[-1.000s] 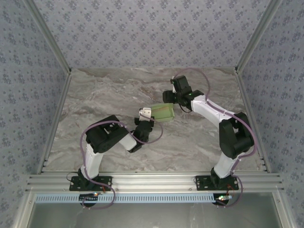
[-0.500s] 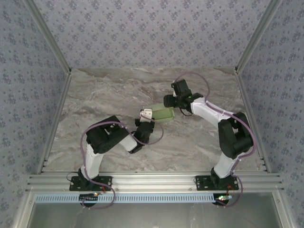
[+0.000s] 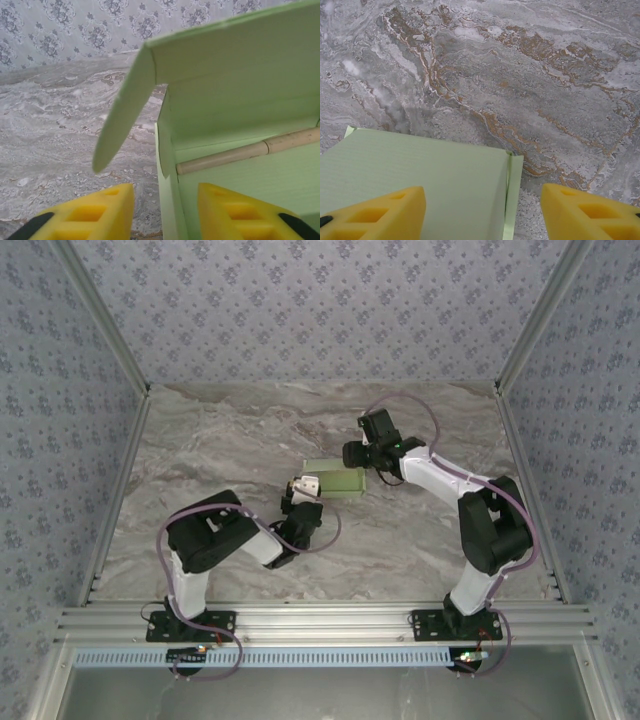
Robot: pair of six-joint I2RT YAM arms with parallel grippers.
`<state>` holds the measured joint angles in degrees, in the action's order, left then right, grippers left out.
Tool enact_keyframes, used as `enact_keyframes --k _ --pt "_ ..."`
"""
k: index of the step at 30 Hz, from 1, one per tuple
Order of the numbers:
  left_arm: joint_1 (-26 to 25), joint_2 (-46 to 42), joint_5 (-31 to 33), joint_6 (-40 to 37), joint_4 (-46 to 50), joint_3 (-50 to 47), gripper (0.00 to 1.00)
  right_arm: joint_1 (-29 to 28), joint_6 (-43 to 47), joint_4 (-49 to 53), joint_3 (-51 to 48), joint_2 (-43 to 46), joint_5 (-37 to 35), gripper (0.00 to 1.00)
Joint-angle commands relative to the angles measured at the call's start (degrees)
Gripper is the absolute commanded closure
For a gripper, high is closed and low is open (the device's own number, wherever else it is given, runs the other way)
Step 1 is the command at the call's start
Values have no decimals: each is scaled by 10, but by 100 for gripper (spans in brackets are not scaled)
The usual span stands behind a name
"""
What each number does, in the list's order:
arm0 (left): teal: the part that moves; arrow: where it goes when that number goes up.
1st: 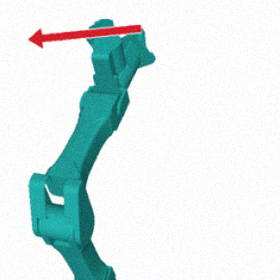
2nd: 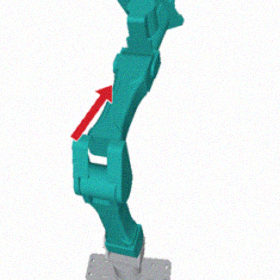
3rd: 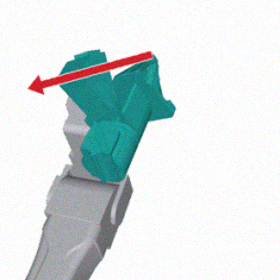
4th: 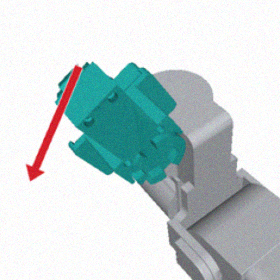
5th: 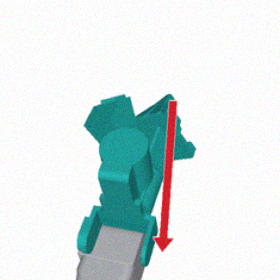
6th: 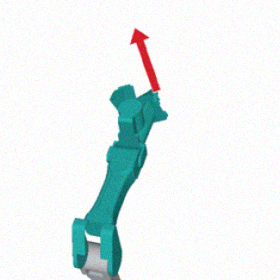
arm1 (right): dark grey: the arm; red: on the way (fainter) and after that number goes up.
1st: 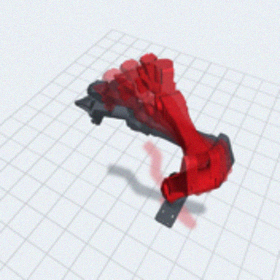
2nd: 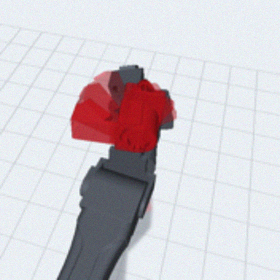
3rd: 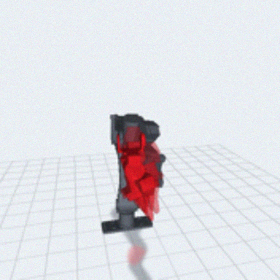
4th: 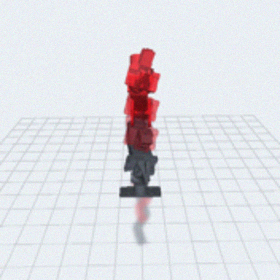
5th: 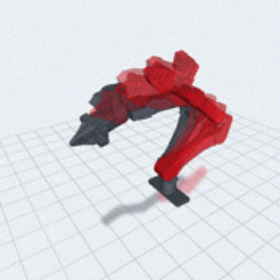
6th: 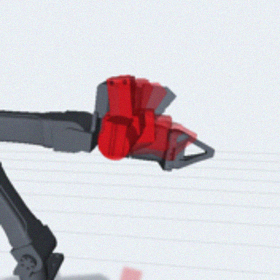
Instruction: Fold the paper box
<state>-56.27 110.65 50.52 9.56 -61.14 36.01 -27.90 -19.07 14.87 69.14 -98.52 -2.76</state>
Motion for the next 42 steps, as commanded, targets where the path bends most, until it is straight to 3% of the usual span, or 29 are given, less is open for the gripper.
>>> enact_keyframes --k 1,6,12,15,18,21,25,37,42 --pt "-5 -35 -3 29 37 -9 56 -2 -9 9 -3 -1 -12 36" --pt "-14 -100 -27 72 123 -36 47 -3 -6 12 -3 -3 -16 36" --pt "-7 -294 -97 104 339 -56 46 -3 -1 13 -28 5 -19 36" --pt "25 -386 -155 118 448 -34 45 -6 3 10 -34 8 -20 36" --pt "93 -432 -254 149 527 0 44 -8 7 8 -38 10 -22 36" --pt "151 -417 -345 152 563 47 43 -9 9 5 -43 8 -24 36" --pt "195 -347 -408 134 600 134 39 -9 15 4 -49 6 -26 36" --pt "221 -172 -514 50 688 322 34 -9 27 6 -45 -4 -24 37" --pt "223 -108 -520 20 730 372 34 -9 31 7 -43 -7 -25 37"
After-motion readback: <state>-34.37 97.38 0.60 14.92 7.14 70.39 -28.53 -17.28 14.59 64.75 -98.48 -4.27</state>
